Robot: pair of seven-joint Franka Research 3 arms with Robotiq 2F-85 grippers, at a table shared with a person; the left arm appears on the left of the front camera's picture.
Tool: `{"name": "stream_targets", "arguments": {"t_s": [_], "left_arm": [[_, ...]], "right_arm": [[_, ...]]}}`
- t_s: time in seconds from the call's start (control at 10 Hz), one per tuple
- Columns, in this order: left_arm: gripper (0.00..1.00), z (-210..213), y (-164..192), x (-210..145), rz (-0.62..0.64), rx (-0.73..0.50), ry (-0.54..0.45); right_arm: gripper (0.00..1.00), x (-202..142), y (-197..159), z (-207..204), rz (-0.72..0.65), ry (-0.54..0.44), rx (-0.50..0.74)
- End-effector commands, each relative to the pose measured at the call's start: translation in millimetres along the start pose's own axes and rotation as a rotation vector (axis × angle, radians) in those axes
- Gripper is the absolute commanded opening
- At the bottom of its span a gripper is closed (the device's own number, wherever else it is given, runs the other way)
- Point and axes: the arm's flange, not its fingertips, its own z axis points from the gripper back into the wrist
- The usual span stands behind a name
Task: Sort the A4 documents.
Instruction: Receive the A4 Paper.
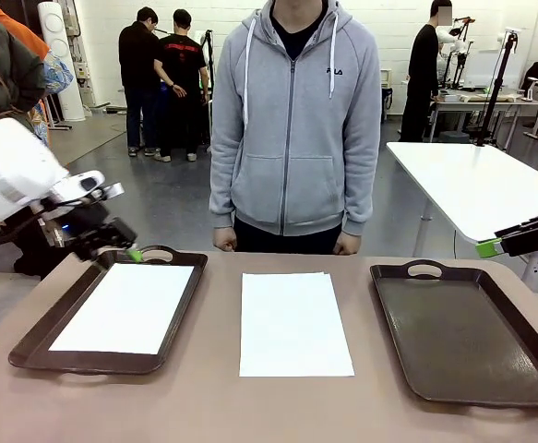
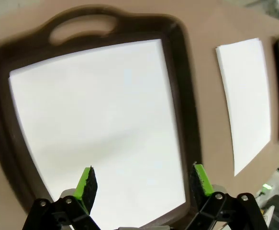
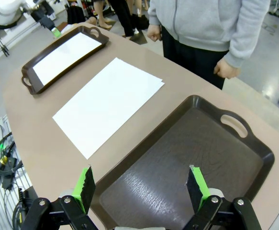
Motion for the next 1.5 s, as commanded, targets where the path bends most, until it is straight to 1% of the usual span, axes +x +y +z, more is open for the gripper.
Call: {"name": "stream_targets", "arguments": {"t_s": [0.0,0.1,0.2,0.4,0.5,0.6,0.7,0.9,1.0,1.1,1.2,1.4], "left_arm": [[1.0,36,-22,6,-0.17,0.071,-0.106],[1.0,45,-35,-3,-0.241,-0.017,-0.175],[1.0,60,-45,-13,-0.304,-0.069,-0.269],[1.0,94,-62,-36,-0.429,-0.033,-0.432],[1.0,108,-69,-50,-0.513,-0.075,-0.483],[1.0,118,-73,-62,-0.616,-0.205,-0.482],[1.0,122,-70,-73,-0.636,-0.222,-0.448],[1.0,137,-82,-93,-0.632,-0.13,-0.42],[1.0,145,-80,-106,-0.611,-0.077,-0.38],[1.0,151,-79,-114,-0.586,-0.037,-0.376],[1.0,157,-81,-122,-0.583,-0.015,-0.398],[1.0,164,-85,-134,-0.585,0.006,-0.414]], "right_arm": [[1.0,-2,-3,-4,0.005,-0.025,0.017],[1.0,-2,-3,-4,0.005,-0.025,0.017],[1.0,-2,-3,-4,0.005,-0.025,0.017],[1.0,-2,-3,-4,0.005,-0.025,0.017],[1.0,-2,-3,-4,0.005,-0.025,0.017],[1.0,-2,-3,-4,0.005,-0.025,0.017],[1.0,-2,-3,-4,0.005,-0.025,0.017],[1.0,-2,-3,-4,0.005,-0.025,0.017],[1.0,-2,-3,-4,0.005,-0.025,0.017],[1.0,-2,-3,-4,0.005,-0.025,0.017],[1.0,-2,-3,-4,0.005,-0.025,0.017],[1.0,-2,-3,-4,0.005,-0.025,0.017]]}}
